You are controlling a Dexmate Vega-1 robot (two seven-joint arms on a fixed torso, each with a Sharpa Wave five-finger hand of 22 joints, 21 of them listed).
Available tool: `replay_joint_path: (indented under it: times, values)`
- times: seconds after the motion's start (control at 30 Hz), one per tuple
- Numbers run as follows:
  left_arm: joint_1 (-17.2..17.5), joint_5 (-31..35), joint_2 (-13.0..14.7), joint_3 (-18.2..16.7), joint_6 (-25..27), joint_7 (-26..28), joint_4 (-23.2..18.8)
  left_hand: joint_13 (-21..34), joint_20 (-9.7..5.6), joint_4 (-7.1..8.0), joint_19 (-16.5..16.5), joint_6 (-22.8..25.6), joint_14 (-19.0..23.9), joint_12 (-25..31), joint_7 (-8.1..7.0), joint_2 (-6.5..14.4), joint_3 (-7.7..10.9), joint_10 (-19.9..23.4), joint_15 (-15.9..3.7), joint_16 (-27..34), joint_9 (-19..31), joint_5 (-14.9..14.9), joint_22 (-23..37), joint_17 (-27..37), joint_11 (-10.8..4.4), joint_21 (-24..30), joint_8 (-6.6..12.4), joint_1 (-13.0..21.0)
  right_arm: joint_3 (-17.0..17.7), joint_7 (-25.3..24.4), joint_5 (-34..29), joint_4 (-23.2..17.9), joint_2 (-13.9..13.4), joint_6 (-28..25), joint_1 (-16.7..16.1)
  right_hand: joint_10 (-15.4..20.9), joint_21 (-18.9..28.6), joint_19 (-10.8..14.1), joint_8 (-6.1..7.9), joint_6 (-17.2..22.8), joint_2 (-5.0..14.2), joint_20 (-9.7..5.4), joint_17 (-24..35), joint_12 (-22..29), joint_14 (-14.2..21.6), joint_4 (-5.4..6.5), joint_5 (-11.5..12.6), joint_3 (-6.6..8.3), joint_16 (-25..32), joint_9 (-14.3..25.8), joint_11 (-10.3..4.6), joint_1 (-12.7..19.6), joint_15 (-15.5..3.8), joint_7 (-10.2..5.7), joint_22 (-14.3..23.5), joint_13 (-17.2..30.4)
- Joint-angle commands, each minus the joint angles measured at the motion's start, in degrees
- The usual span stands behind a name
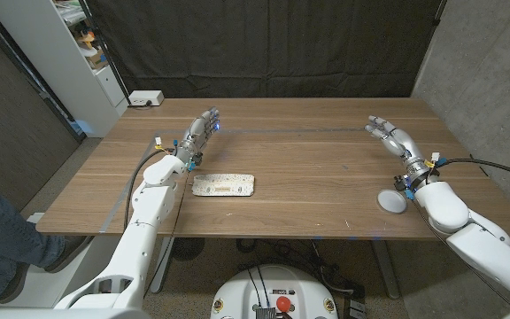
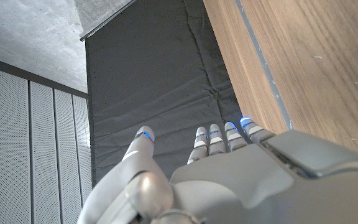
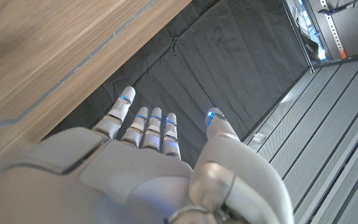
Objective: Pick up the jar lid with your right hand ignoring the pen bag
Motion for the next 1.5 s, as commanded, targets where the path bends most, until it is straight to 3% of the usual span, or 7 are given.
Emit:
replay_joint_path:
  times: [0.03,0.57,0.8,1.03,1.5]
  values:
    - [-0.65,0.07,-0.09,0.17,-0.04,0.27,0.79,0.01,0.47,0.06,-0.03,0.53,0.15,0.41,0.06,0.45,0.34,0.23,0.23,0.09,0.12,0.19,0.06,0.12,0.03,0.05,0.29,0.03,3.96,-0.35,-5.05,-4.75,-2.51,-4.88,-4.67,-0.13,-0.22,-0.11,-0.05,-0.01,0.04,0.07,-0.1,-0.07,-0.3,-0.28,0.42,0.1,-0.1,0.01,-0.09,0.94,0.27,-0.39,0.23,0.1]
    - [-1.9,0.11,0.19,0.32,0.08,-0.06,1.55,0.01,0.42,0.04,-0.2,0.55,0.1,0.39,0.02,0.51,0.33,0.25,0.26,0.08,0.12,0.17,0.06,0.12,0.06,0.06,0.27,0.08,10.41,1.31,-11.94,-13.88,-3.68,-13.41,-13.67,-1.22,-1.08,-0.04,-0.28,-0.9,-0.13,1.54,-0.83,-0.29,-0.47,-0.5,0.36,0.04,-0.16,-0.13,-0.33,1.61,0.49,-0.51,0.25,-0.24]
    - [-2.52,-0.5,-0.06,-0.02,-1.32,-0.64,3.22,0.01,0.51,0.04,-0.26,0.62,0.06,0.39,0.09,0.53,0.32,0.24,0.27,0.06,0.13,0.17,0.07,0.12,0.01,0.07,0.29,0.09,11.81,2.58,-16.01,-17.44,-3.38,-16.81,-15.86,-1.68,-1.67,0.21,-0.29,-1.23,-0.69,2.82,-1.42,-0.27,-0.19,-0.81,0.31,-0.09,-0.08,-0.23,-0.45,2.2,2.08,-0.53,0.26,-0.47]
    - [-3.01,-0.42,0.13,-0.03,-1.21,-1.03,4.38,0.01,0.59,0.04,-0.39,0.63,0.03,0.36,0.05,0.55,0.32,0.2,0.23,0.06,0.13,0.16,0.07,0.12,-0.01,0.05,0.27,0.11,12.91,3.77,-18.99,-19.38,-2.46,-18.04,-17.25,-1.85,-1.97,0.24,-0.29,-1.39,-0.92,3.0,-1.69,-0.25,-0.24,-0.94,0.33,-0.11,-0.11,-0.27,-0.48,2.53,1.99,-0.57,0.26,-0.57]
    - [-2.72,-0.11,0.47,0.11,-0.95,-1.04,2.82,0.0,0.65,0.04,-0.51,0.68,0.05,0.38,0.02,0.58,0.3,0.25,0.2,0.07,0.13,0.15,0.07,0.12,-0.1,0.07,0.27,0.12,16.35,4.45,-25.92,-22.48,1.09,-19.26,-21.6,-2.22,-2.57,0.23,-0.22,-1.52,-1.31,3.34,-2.15,-0.23,-0.22,-1.04,0.36,-0.19,-0.1,-0.32,-0.5,3.03,1.71,-0.71,0.28,-0.72]
